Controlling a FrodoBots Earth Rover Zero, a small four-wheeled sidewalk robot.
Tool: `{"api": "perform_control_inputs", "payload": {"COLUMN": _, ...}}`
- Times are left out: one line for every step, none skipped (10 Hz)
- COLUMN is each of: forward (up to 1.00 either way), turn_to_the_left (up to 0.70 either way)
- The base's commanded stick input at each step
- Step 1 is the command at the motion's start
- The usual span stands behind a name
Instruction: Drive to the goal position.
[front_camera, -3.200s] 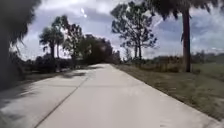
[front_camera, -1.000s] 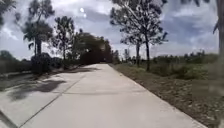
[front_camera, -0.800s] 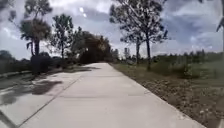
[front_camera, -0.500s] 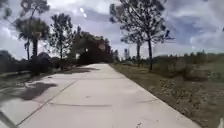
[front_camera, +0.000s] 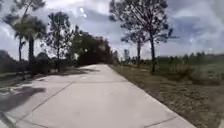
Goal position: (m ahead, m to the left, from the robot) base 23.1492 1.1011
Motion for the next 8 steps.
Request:
{"api": "perform_control_inputs", "payload": {"forward": 0.85, "turn_to_the_left": 0.00}}
{"api": "perform_control_inputs", "payload": {"forward": 0.85, "turn_to_the_left": 0.00}}
{"api": "perform_control_inputs", "payload": {"forward": 0.85, "turn_to_the_left": 0.00}}
{"api": "perform_control_inputs", "payload": {"forward": 0.85, "turn_to_the_left": 0.00}}
{"api": "perform_control_inputs", "payload": {"forward": 0.85, "turn_to_the_left": 0.00}}
{"api": "perform_control_inputs", "payload": {"forward": 0.85, "turn_to_the_left": 0.00}}
{"api": "perform_control_inputs", "payload": {"forward": 0.85, "turn_to_the_left": 0.00}}
{"api": "perform_control_inputs", "payload": {"forward": 0.85, "turn_to_the_left": 0.00}}
